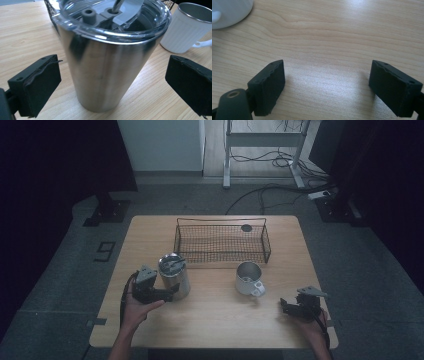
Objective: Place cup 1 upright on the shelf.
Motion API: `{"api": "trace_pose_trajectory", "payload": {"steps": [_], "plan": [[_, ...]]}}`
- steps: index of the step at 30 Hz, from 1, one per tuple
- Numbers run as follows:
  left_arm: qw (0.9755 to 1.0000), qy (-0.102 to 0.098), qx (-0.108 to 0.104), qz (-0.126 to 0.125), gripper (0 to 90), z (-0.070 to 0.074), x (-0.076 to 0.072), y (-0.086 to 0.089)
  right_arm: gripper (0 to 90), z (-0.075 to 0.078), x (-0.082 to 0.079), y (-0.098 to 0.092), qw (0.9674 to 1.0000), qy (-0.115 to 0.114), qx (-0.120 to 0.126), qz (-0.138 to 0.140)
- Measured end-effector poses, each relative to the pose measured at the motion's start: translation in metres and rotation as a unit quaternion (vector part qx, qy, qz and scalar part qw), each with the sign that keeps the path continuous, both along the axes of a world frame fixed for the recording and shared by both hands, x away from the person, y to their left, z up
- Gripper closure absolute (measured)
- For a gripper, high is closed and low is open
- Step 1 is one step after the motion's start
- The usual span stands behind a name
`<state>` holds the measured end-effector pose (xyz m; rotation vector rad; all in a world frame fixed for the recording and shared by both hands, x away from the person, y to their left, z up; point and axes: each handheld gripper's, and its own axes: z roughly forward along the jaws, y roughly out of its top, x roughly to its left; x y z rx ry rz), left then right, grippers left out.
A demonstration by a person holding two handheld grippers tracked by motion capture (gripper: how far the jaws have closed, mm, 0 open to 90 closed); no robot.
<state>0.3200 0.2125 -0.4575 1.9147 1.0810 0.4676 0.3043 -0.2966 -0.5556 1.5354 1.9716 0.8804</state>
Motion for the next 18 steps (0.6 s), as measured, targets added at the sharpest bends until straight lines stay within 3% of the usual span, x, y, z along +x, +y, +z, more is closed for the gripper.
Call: {"api": "trace_pose_trajectory", "payload": {"steps": [18], "plan": [[1.0,-0.006,0.004,0.003,0.6,-0.005,0.013,-0.008,13.7,0.0,0.0,0.0,1.0,0.0,0.0,0.001]]}}
